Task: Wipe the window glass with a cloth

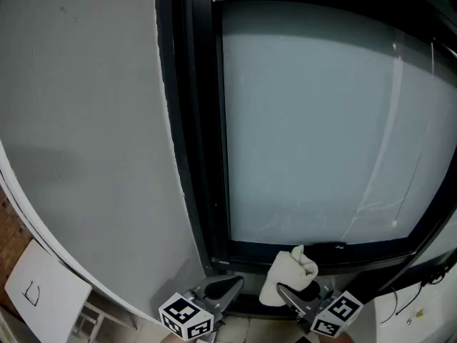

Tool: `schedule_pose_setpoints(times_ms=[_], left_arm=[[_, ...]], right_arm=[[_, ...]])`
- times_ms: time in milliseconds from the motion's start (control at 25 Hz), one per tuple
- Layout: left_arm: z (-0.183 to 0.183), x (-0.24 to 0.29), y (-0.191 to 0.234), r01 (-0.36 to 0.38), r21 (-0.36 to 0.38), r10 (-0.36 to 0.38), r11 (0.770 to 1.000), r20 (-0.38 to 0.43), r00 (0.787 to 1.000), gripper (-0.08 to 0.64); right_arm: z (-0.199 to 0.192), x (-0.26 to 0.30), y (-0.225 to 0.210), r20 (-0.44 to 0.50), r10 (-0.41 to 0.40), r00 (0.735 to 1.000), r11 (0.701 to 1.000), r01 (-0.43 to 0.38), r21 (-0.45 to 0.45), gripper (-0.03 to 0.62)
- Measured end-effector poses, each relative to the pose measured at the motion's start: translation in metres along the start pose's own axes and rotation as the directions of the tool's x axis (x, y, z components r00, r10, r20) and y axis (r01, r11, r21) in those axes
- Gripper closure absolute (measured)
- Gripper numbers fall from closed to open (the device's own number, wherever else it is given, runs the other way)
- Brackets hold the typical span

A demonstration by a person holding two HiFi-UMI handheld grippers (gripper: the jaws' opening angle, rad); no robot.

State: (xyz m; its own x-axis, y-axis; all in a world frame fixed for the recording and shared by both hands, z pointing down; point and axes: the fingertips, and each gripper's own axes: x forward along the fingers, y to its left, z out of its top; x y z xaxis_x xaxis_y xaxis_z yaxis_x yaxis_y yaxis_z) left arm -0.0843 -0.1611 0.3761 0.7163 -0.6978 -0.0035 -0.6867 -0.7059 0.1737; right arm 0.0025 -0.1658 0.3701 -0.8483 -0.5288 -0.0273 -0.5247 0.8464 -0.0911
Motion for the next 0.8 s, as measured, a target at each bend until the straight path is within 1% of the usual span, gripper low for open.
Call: schedule_pose_setpoints(times_ms=[160,240,280,320,360,400,440,480,520,560,600,640,680,720,760,800], left_arm=[[0.001,-0.001,0.002,-0.006,0.009,0.006,1.0,-0.003,1.0,0.545],[0.001,-0.001,0.003,-0.011,0.016,0.012,1.0,-0.011,1.0,0.545],[0.0,-0.001,0.003,-0.014,0.019,0.014,1.0,-0.016,1.0,0.545],[-0.001,-0.001,0.003,-0.015,0.021,0.016,1.0,-0.019,1.0,0.545],[-0.002,-0.001,0.003,-0.016,0.022,0.016,1.0,-0.019,1.0,0.545],[-0.003,-0.002,0.003,-0.016,0.022,0.016,1.0,-0.019,1.0,0.545],[-0.003,-0.002,0.002,-0.015,0.022,0.016,1.0,-0.02,1.0,0.545],[-0.004,-0.002,0.002,-0.015,0.023,0.015,1.0,-0.022,1.0,0.545],[-0.004,-0.002,0.002,-0.015,0.024,0.015,1.0,-0.025,1.0,0.545],[-0.004,-0.002,0.002,-0.015,0.026,0.016,1.0,-0.029,0.999,0.544],[-0.003,-0.002,0.001,-0.014,0.028,0.015,1.0,-0.03,0.999,0.545],[-0.002,-0.002,0.0,-0.013,0.029,0.014,0.999,-0.029,0.999,0.545],[-0.001,-0.001,-0.002,-0.01,0.032,0.01,0.999,-0.025,1.0,0.543],[0.001,0.0,-0.004,-0.004,0.038,0.005,0.999,-0.021,1.0,0.545],[0.004,0.002,-0.006,0.004,0.047,-0.003,0.999,-0.018,1.0,0.545],[0.006,0.003,-0.009,0.012,0.06,-0.011,0.998,-0.016,1.0,0.544]], right_arm=[[0.005,0.011,0.003,-0.022,0.002,1.0,0.998,-0.004,-0.06,0.469],[0.017,0.02,0.001,-0.033,-0.007,0.999,0.99,0.002,-0.14,0.469],[0.027,0.025,0.0,-0.043,-0.021,0.999,0.977,0.012,-0.211,0.469],[0.04,0.031,-0.002,-0.059,-0.046,0.997,0.951,0.026,-0.307,0.469],[0.055,0.036,-0.004,-0.084,-0.085,0.993,0.903,0.042,-0.427,0.469],[0.072,0.043,-0.006,-0.106,-0.142,0.984,0.827,0.059,-0.559,0.469],[0.09,0.049,-0.008,-0.107,-0.208,0.972,0.722,0.079,-0.687,0.469],[0.111,0.056,-0.011,-0.084,-0.274,0.958,0.595,0.101,-0.797,0.469],[0.131,0.063,-0.015,-0.046,-0.336,0.941,0.459,0.12,-0.88,0.469],[0.15,0.07,-0.019,-0.006,-0.39,0.921,0.329,0.133,-0.935,0.469],[0.169,0.076,-0.023,0.034,-0.435,0.9,0.214,0.14,-0.967,0.469],[0.187,0.083,-0.026,0.074,-0.473,0.878,0.114,0.144,-0.983,0.469],[0.204,0.089,-0.029,0.112,-0.504,0.856,0.026,0.145,-0.989,0.469],[0.219,0.096,-0.031,0.15,-0.529,0.835,-0.054,0.144,-0.988,0.469],[0.234,0.103,-0.032,0.187,-0.548,0.815,-0.128,0.139,-0.982,0.469],[0.247,0.11,-0.033,0.22,-0.56,0.799,-0.193,0.132,-0.972,0.469]])
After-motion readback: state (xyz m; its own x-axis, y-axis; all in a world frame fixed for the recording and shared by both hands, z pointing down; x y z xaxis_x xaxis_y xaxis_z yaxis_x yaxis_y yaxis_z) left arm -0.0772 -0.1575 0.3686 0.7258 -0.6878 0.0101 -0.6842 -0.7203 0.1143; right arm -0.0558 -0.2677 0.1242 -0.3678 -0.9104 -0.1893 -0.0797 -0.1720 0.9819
